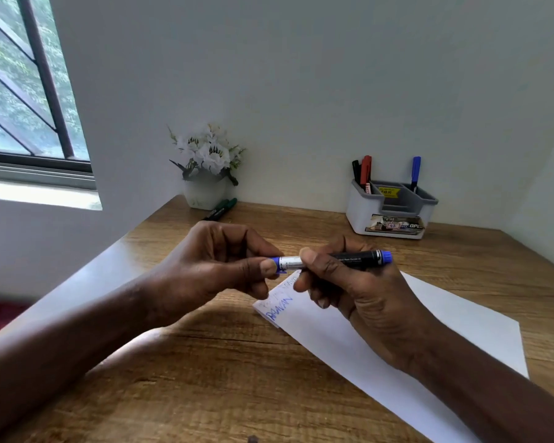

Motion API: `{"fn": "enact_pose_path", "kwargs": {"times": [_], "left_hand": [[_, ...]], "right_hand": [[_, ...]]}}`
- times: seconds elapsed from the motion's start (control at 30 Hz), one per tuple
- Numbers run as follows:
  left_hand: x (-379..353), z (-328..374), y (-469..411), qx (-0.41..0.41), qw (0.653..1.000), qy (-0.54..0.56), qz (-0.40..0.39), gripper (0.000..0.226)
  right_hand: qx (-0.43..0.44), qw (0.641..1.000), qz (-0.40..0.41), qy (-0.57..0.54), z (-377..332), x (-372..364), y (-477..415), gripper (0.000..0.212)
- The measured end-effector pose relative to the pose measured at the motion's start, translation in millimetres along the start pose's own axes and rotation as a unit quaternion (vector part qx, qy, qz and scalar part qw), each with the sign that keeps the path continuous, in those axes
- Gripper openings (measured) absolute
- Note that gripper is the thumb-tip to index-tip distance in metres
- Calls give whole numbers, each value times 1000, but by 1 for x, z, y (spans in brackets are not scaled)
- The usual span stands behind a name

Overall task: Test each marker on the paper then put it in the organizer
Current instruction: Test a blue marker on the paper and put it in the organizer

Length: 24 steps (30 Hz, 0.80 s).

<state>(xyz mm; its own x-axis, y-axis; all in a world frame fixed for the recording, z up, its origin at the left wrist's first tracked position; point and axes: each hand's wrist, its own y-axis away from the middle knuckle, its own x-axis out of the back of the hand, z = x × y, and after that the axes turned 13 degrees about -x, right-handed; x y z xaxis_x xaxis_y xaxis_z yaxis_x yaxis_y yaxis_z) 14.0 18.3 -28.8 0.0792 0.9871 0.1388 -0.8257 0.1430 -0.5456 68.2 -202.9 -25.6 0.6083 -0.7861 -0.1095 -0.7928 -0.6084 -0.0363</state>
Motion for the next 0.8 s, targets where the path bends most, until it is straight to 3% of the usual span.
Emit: {"fn": "enact_pose_path", "kwargs": {"times": [0.33, 0.43, 0.5, 0.6, 0.67, 0.77, 0.8], "left_hand": [[-6, 2, -6, -13, 1000, -8, 13, 15], [-6, -2, -10, -60, 995, -83, -12, 19], [-1, -4, -11, -89, 970, -225, -35, 29], [11, -6, -9, -76, 892, -437, -90, 59], [15, -10, -8, -5, 866, -475, -156, 77], [18, -16, -10, 70, 841, -496, -206, 90], [19, -18, -11, 83, 835, -501, -212, 91]], "right_hand": [[-6, 1000, -3, 23, -5, 1, -3, 34], [-20, 999, 13, 40, -10, 8, -4, 36], [-13, 999, 33, 20, -12, 13, -4, 37], [21, 996, 78, 46, -13, 24, -4, 35], [37, 992, 93, 82, -14, 30, -5, 43], [23, 992, 90, 89, -15, 33, -8, 83], [12, 991, 96, 87, -14, 35, -9, 86]]}}
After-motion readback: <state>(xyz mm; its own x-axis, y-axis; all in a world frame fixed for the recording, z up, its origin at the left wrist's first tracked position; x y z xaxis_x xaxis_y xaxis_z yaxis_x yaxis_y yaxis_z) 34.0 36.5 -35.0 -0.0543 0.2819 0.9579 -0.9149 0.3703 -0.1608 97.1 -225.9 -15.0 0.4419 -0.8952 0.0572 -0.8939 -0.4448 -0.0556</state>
